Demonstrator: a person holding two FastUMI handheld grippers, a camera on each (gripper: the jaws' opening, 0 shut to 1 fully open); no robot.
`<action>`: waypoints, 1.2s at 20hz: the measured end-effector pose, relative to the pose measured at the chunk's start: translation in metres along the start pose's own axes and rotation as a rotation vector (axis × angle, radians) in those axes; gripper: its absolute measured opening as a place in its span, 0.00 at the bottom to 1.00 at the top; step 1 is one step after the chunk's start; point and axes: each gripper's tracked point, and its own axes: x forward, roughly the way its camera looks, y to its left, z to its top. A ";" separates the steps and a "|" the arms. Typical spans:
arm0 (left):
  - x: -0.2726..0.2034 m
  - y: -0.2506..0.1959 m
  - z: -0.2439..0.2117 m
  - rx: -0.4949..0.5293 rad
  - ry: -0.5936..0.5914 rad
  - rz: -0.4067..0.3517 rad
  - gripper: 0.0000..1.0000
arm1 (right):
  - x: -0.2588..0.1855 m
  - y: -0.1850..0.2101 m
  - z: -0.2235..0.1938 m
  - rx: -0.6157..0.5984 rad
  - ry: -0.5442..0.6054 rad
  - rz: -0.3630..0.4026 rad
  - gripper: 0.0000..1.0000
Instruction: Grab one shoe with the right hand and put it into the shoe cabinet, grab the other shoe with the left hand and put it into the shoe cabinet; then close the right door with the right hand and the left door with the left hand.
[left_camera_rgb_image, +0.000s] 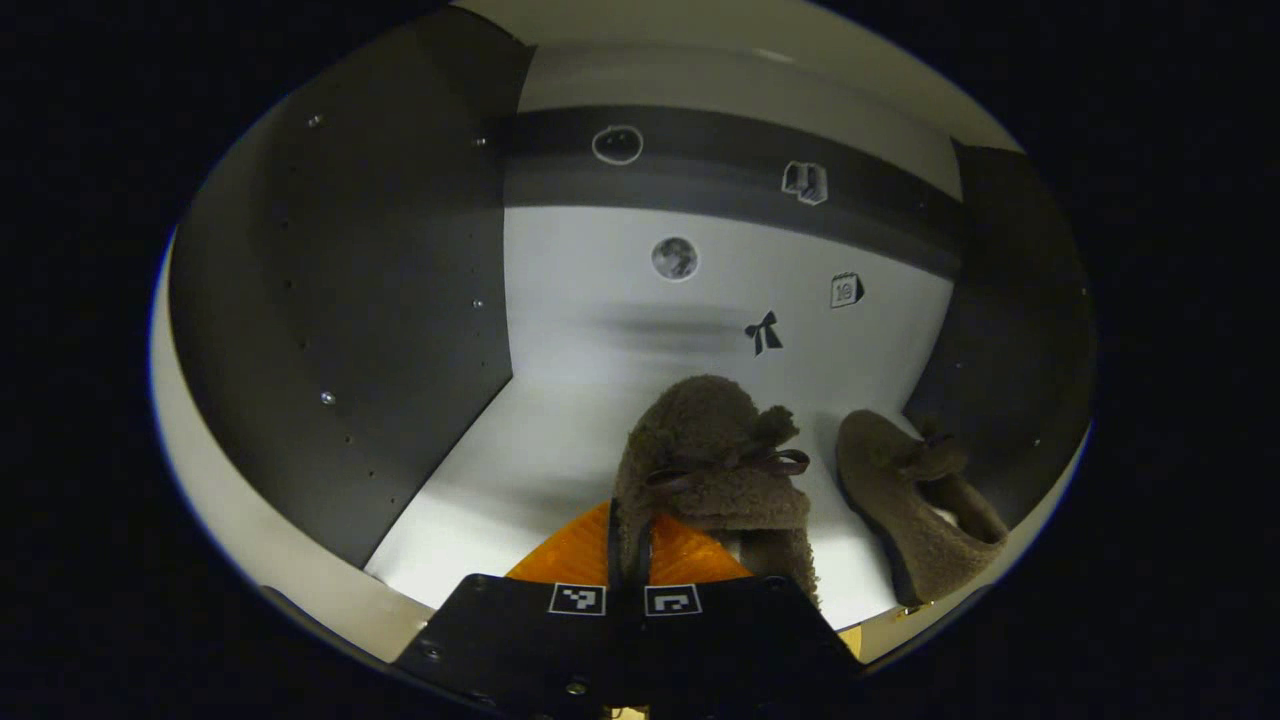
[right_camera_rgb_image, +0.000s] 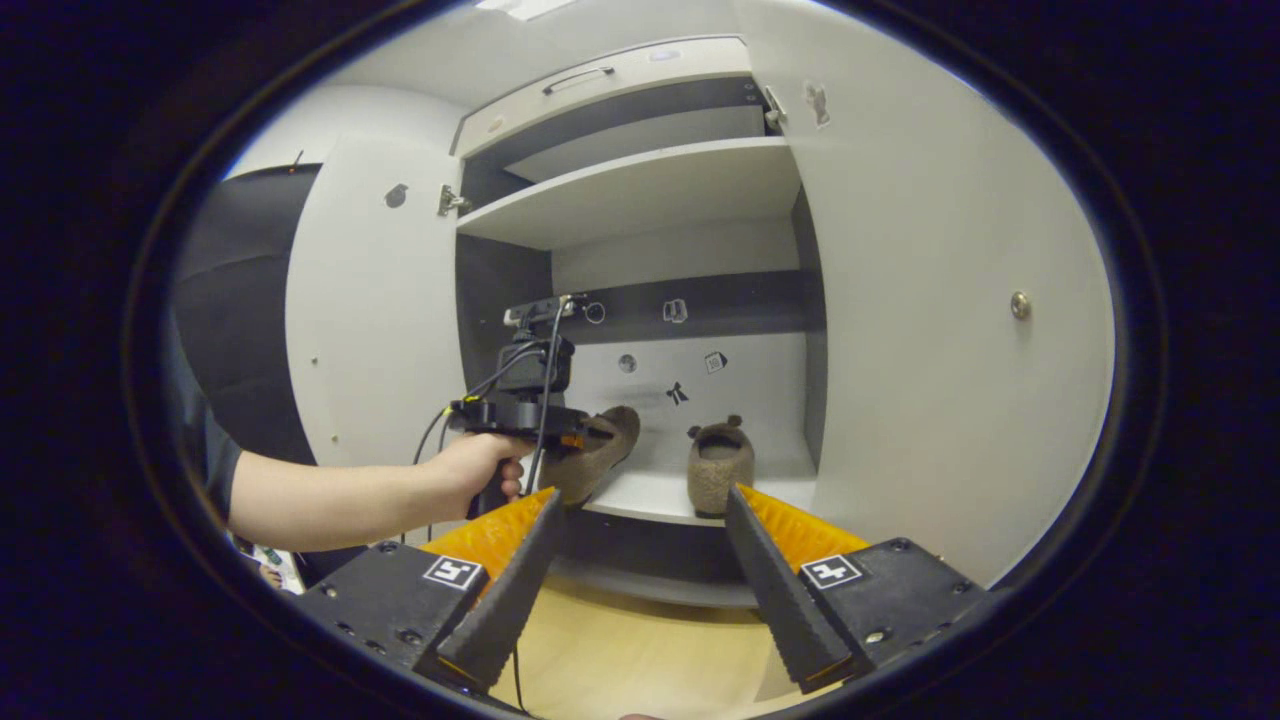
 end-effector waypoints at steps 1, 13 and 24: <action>0.002 -0.003 0.000 -0.006 0.011 -0.013 0.00 | 0.000 -0.002 0.000 -0.008 -0.003 -0.001 0.99; -0.045 -0.013 -0.002 0.061 -0.024 -0.019 0.74 | 0.009 0.000 0.018 -0.025 -0.076 0.023 0.99; -0.235 -0.017 0.023 0.064 -0.497 -0.111 0.94 | -0.023 -0.003 0.076 -0.119 -0.289 -0.031 0.99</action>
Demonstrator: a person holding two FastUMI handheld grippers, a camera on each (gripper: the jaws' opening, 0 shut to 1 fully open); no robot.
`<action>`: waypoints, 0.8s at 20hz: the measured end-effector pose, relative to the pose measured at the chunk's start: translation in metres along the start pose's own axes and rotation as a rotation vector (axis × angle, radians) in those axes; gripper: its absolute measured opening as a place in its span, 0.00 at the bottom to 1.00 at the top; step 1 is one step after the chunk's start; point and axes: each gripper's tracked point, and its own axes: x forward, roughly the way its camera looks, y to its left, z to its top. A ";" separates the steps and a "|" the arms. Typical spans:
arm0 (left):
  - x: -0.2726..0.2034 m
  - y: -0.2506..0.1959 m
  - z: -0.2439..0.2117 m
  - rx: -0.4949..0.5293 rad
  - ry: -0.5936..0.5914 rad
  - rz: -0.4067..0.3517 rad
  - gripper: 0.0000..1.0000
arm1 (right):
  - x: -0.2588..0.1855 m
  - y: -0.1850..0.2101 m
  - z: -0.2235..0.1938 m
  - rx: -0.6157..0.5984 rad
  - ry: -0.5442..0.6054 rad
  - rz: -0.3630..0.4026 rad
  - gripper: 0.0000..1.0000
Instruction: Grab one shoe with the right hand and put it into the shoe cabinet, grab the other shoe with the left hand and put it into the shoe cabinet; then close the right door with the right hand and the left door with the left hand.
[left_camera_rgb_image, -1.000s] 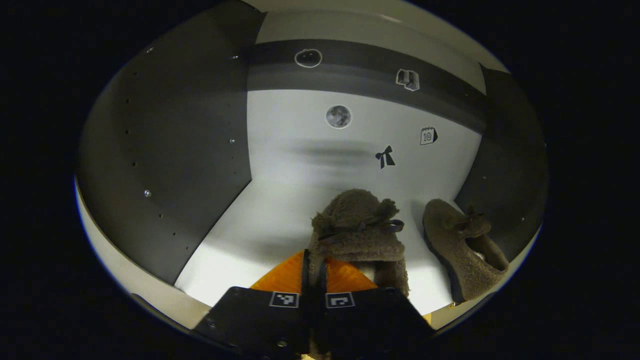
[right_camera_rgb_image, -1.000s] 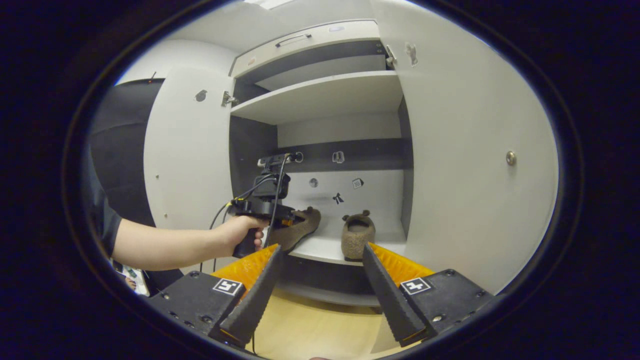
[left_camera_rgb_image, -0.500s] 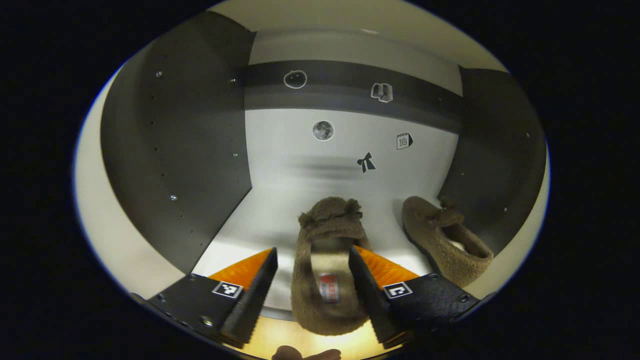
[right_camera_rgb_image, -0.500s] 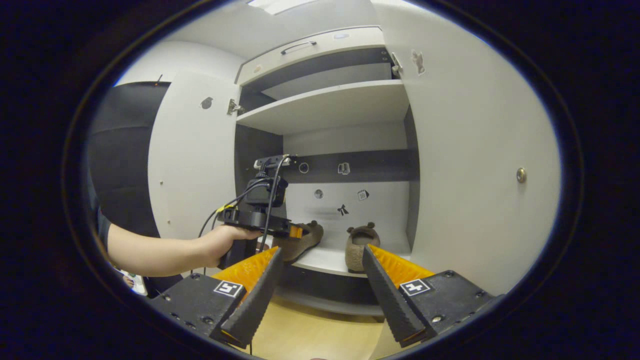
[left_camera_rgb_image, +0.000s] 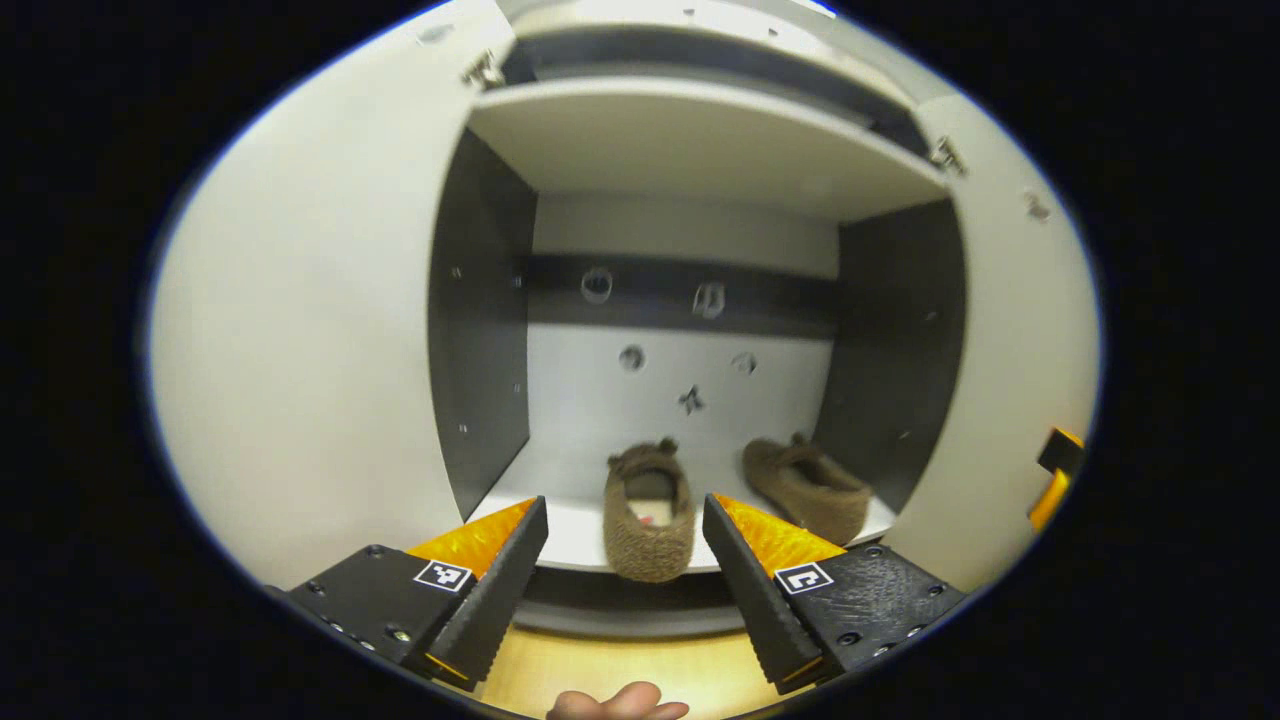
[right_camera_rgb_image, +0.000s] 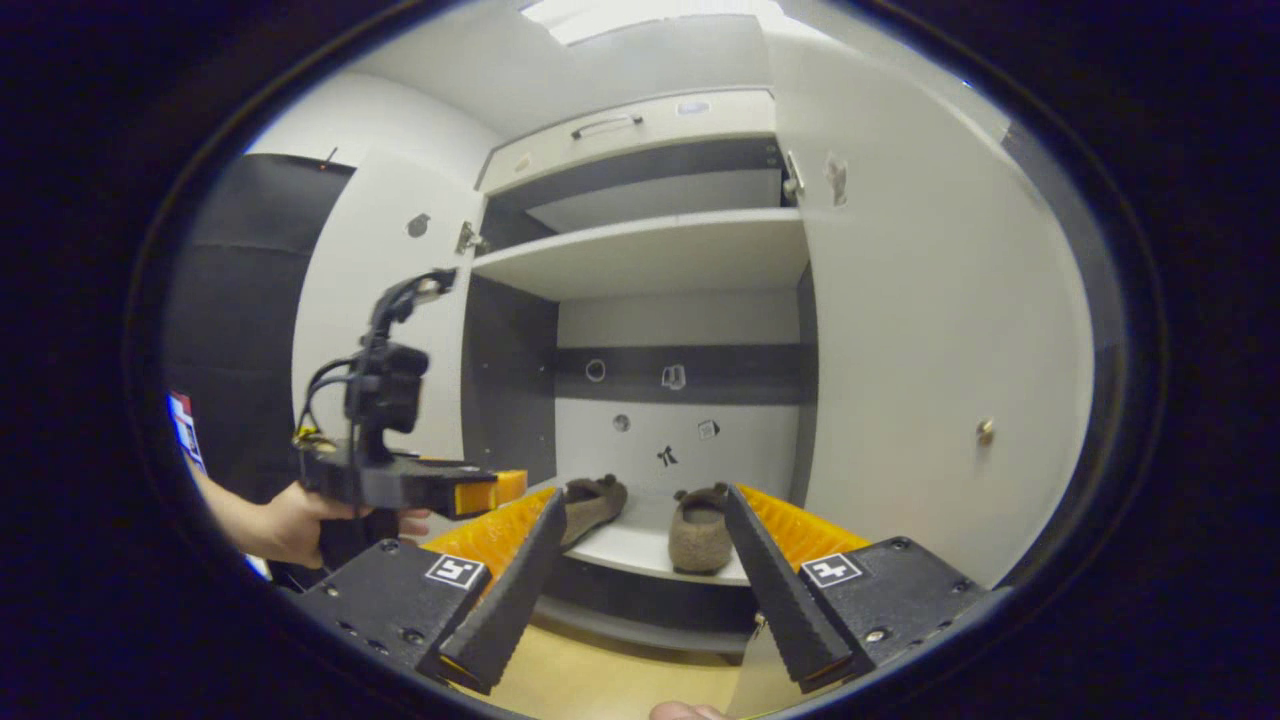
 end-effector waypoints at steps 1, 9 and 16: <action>-0.014 -0.003 0.017 0.010 -0.070 0.009 0.94 | -0.008 -0.003 0.019 -0.039 -0.054 -0.017 1.00; -0.076 -0.012 0.104 0.034 -0.384 -0.069 0.95 | -0.106 -0.073 0.143 -0.330 -0.308 -0.261 1.00; -0.161 0.078 0.123 0.242 -0.417 0.195 0.96 | -0.146 -0.168 0.082 -0.322 -0.034 -0.460 1.00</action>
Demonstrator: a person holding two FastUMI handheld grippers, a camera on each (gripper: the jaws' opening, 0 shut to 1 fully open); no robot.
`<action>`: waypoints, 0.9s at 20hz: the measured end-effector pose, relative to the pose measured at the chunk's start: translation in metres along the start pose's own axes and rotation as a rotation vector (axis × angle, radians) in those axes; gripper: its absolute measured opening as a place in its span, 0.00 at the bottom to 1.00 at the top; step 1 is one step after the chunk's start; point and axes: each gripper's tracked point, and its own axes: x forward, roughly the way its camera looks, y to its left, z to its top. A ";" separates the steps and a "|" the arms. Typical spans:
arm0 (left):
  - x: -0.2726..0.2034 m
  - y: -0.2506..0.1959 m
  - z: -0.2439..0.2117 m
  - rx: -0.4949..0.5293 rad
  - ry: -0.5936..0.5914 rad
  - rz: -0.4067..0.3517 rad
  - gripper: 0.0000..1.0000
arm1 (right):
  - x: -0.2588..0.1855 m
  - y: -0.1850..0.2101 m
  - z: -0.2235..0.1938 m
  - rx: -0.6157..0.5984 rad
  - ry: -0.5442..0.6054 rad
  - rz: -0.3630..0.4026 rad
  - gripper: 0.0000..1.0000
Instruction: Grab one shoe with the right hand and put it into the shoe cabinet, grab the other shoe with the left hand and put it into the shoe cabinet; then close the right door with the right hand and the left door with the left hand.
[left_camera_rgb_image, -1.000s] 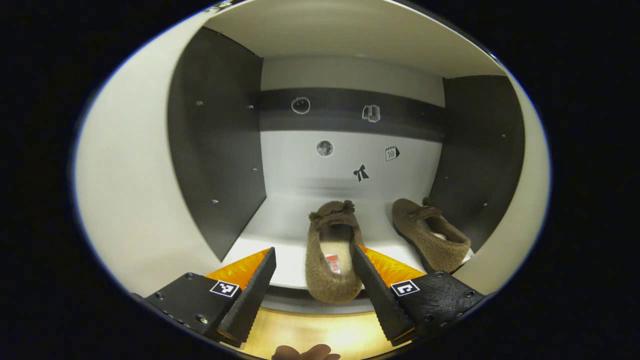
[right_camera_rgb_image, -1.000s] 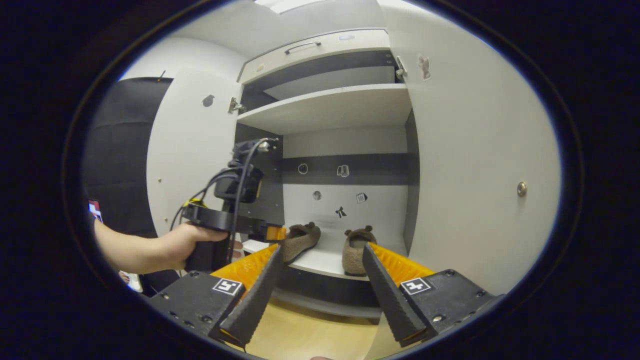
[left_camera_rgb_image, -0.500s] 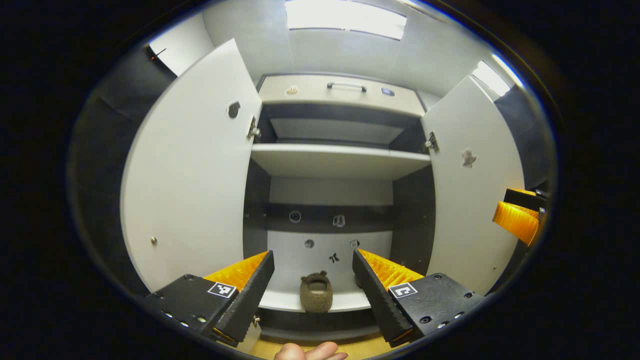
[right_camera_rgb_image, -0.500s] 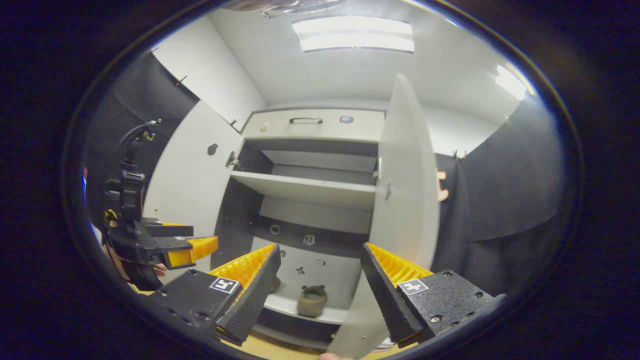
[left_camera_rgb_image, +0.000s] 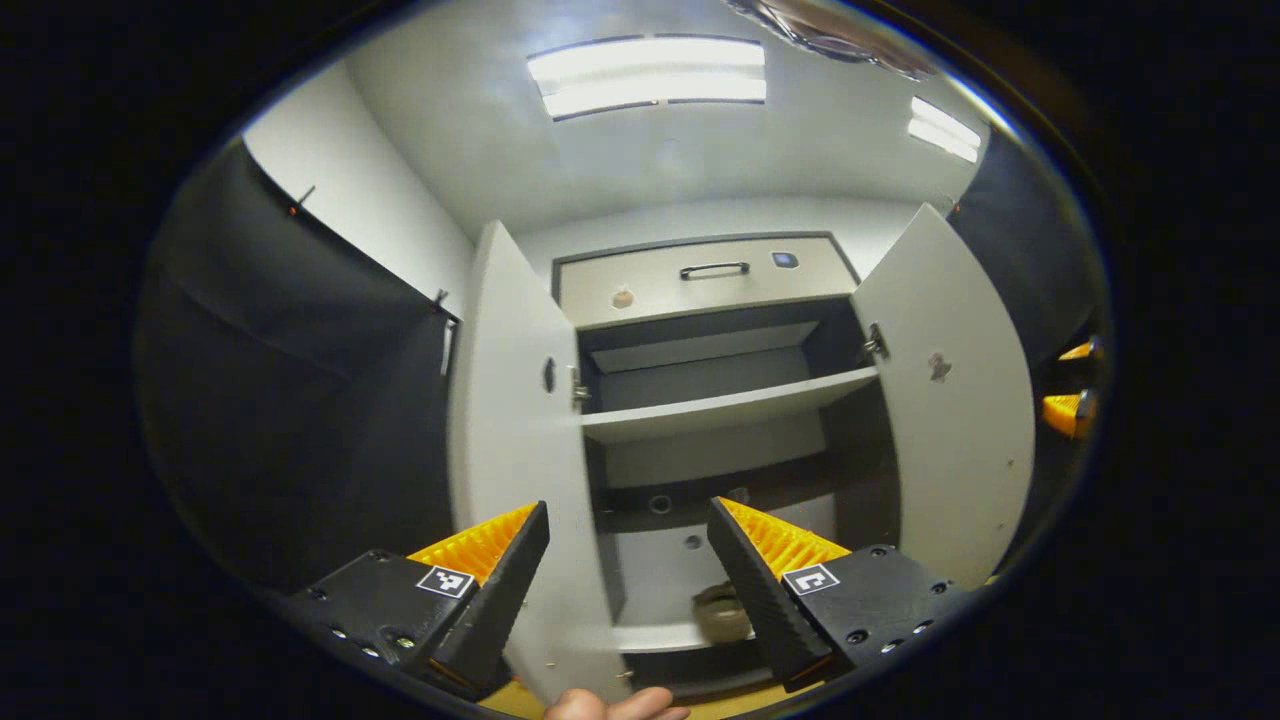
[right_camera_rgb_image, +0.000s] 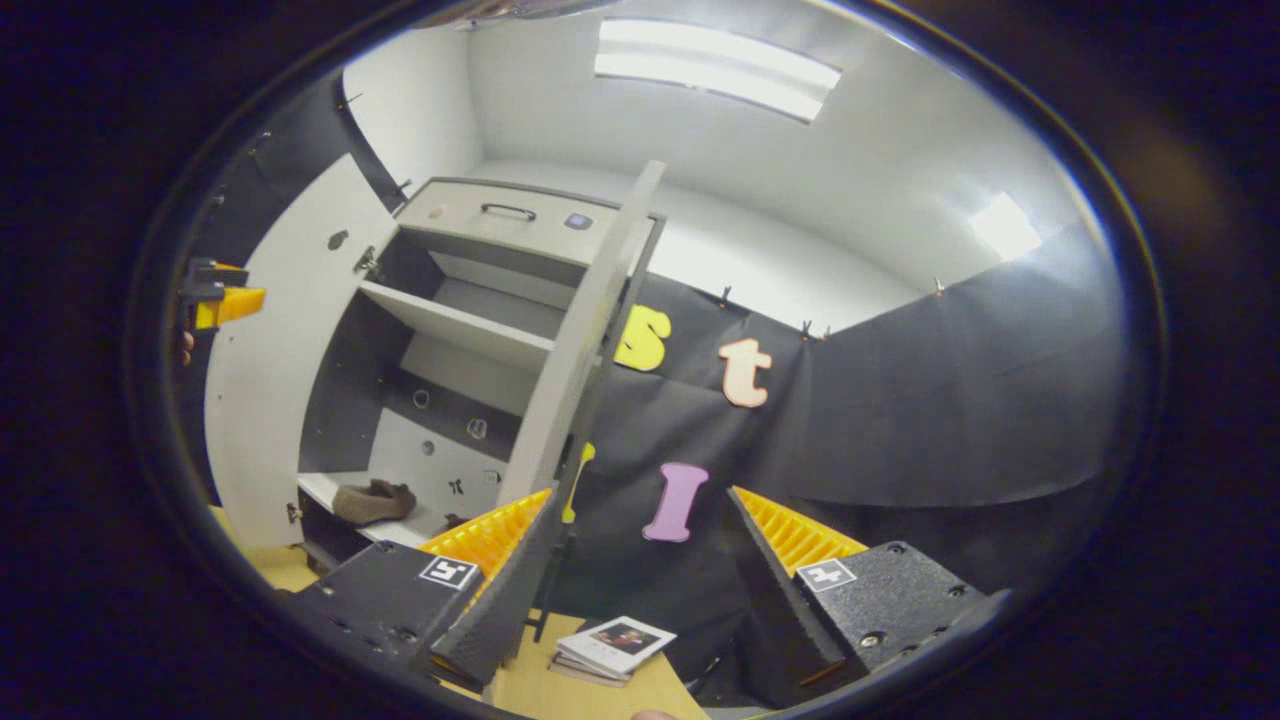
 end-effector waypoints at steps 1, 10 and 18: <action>-0.007 0.009 -0.001 -0.017 -0.026 0.020 0.96 | 0.001 -0.001 -0.014 -0.014 0.040 -0.006 1.00; -0.015 0.055 -0.091 -0.036 0.176 0.135 0.96 | 0.022 0.055 -0.052 0.036 0.159 0.162 0.96; -0.014 0.060 -0.112 -0.094 0.231 0.152 0.96 | 0.028 0.123 -0.042 0.153 0.143 0.375 0.93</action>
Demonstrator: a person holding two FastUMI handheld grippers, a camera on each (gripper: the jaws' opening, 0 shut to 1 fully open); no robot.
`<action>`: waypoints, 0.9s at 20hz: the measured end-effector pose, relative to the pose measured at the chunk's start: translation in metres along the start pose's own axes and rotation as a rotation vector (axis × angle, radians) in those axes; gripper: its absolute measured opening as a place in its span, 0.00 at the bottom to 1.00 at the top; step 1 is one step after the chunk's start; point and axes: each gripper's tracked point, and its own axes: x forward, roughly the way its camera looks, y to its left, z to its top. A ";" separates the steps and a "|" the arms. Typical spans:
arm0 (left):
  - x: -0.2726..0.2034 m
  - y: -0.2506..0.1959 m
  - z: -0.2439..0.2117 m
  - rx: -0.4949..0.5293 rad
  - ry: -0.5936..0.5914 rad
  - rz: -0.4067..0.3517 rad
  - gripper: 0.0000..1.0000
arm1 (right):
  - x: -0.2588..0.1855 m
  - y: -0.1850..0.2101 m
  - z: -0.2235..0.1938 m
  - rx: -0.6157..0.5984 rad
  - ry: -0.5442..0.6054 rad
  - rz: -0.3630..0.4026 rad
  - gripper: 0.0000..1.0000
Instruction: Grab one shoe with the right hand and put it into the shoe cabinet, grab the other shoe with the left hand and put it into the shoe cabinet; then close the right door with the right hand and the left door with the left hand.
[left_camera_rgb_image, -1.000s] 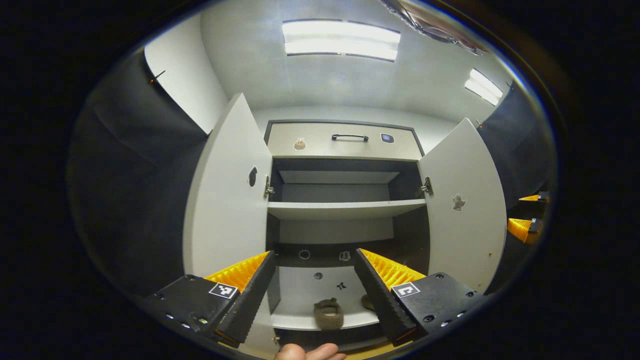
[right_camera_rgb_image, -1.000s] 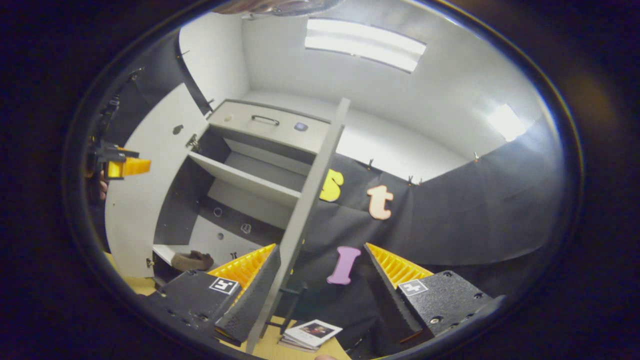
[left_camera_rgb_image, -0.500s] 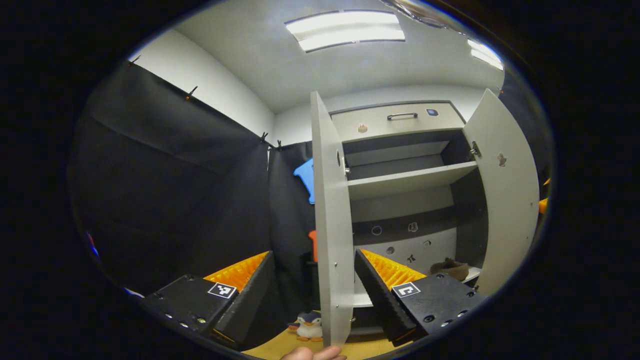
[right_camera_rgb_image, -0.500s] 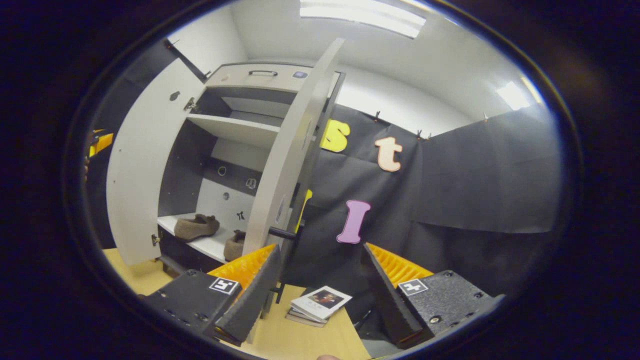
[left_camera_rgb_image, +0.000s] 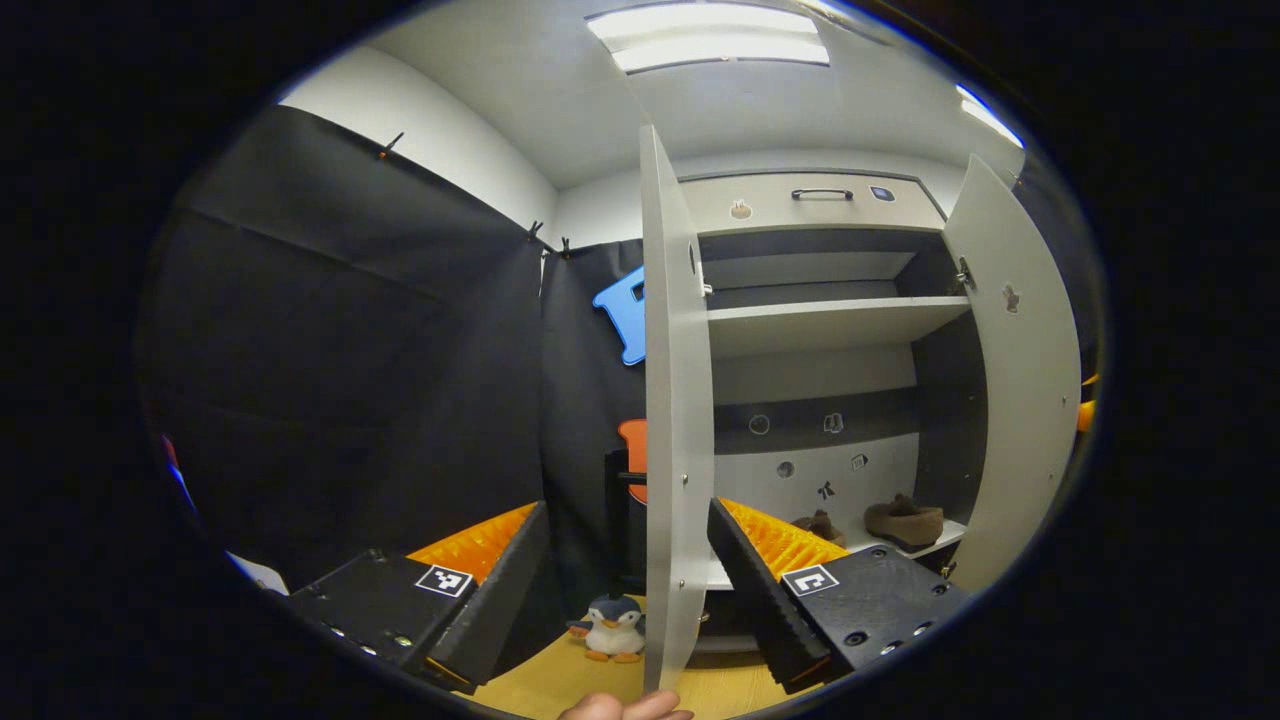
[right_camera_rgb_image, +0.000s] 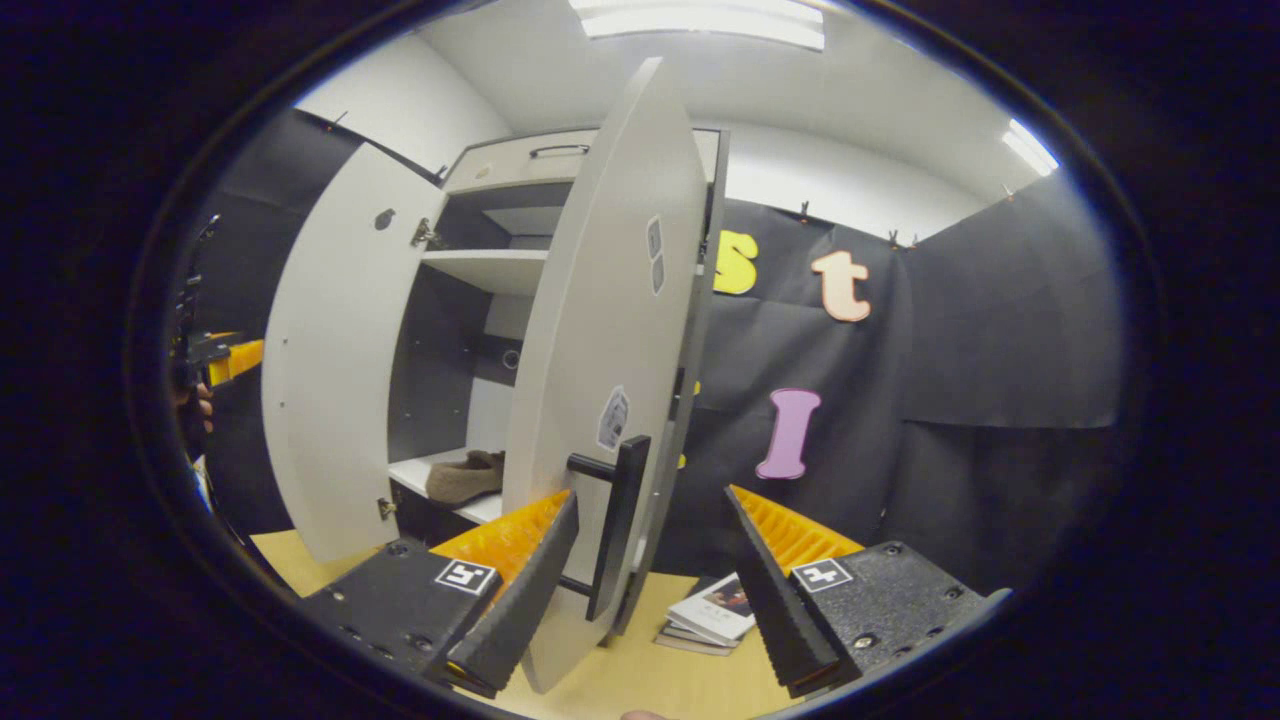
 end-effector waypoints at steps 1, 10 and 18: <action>-0.001 0.002 0.000 -0.001 0.005 0.010 0.96 | 0.006 0.005 0.003 0.000 -0.013 0.013 0.93; -0.035 0.033 0.002 -0.016 0.036 0.105 0.95 | 0.048 0.043 0.013 0.069 -0.075 0.159 0.93; -0.043 0.033 -0.004 -0.043 0.082 0.137 0.95 | 0.100 0.099 0.023 0.044 -0.149 0.283 0.96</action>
